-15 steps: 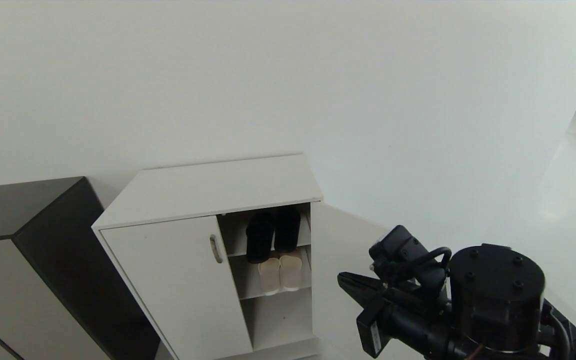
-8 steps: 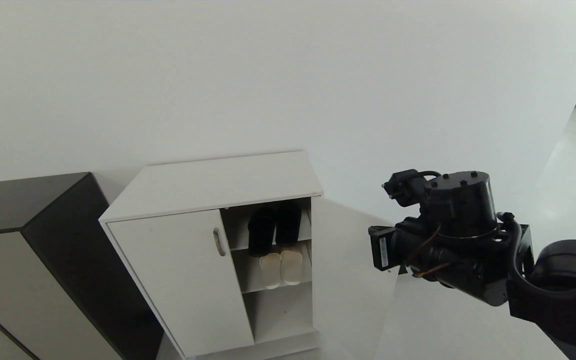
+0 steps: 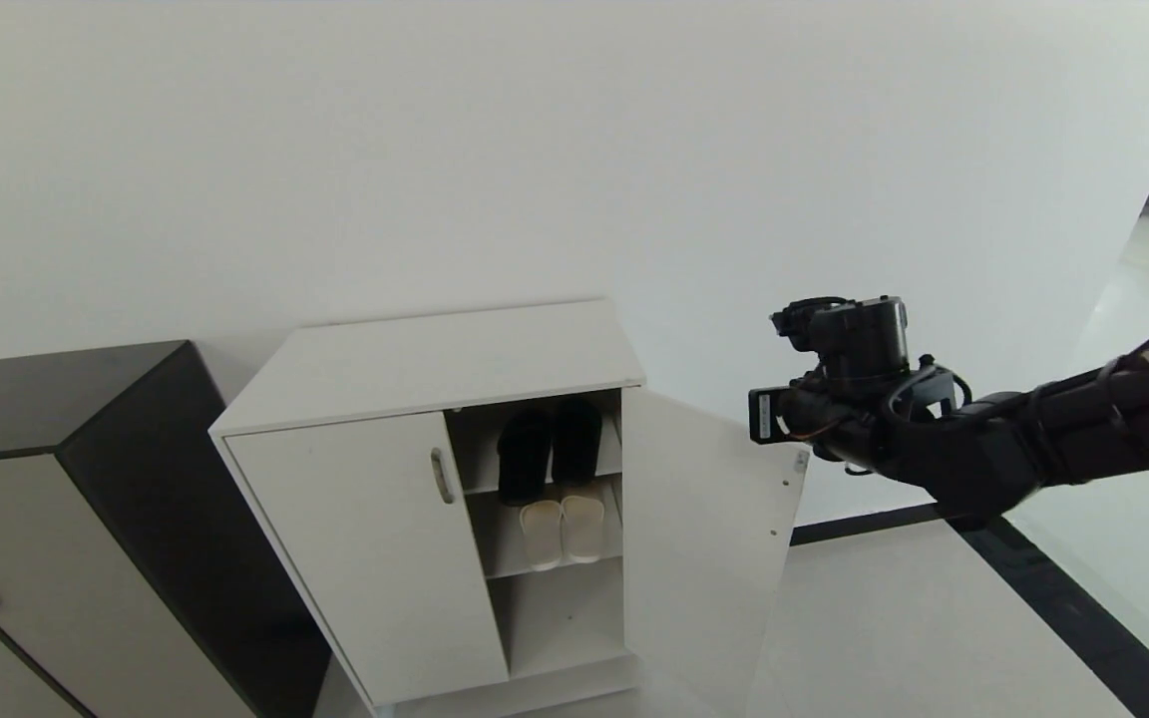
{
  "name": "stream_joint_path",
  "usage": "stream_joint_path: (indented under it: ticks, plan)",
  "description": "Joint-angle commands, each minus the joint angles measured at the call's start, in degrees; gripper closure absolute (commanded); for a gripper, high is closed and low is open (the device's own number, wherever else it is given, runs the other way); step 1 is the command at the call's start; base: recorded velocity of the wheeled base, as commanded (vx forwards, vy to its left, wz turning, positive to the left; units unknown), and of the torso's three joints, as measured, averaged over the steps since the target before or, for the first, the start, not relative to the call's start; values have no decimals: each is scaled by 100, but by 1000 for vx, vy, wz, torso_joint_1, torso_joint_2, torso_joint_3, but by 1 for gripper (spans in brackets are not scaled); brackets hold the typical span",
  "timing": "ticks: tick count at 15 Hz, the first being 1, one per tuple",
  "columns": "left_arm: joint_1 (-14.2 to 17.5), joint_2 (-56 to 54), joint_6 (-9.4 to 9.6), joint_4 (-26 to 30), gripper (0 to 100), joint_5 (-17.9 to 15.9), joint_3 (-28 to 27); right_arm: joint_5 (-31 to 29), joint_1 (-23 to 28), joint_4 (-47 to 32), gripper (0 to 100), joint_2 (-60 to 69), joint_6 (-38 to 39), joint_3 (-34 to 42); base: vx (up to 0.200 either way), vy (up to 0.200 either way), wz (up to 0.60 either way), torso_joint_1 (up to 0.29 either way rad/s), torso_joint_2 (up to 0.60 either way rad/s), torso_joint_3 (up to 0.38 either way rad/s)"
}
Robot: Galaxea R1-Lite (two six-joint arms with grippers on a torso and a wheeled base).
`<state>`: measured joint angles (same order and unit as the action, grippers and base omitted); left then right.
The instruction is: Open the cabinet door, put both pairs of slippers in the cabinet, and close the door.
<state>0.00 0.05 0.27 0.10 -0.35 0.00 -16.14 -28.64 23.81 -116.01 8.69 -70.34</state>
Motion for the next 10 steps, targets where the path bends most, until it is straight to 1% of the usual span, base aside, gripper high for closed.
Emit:
stream_joint_path:
  ticks: [1, 3, 6, 10]
  plan:
    - [0, -5, 0, -1, 100, 0, 0, 6, 306, -96, 100, -774, -8, -604, 0, 0, 0, 0, 0, 0]
    - [0, 4, 0, -1, 100, 0, 0, 6, 403, -289, 100, -1038, 1, -1008, 0, 0, 0, 0, 0, 0]
    - [0, 4, -9, -1, 100, 9, 0, -3, 482, -307, 100, -1434, -8, -1404, 0, 0, 0, 0, 0, 0]
    - [0, 4, -9, -1, 100, 9, 0, -30, 491, -298, 100, -1759, 1, -1588, 0, 0, 0, 0, 0, 0]
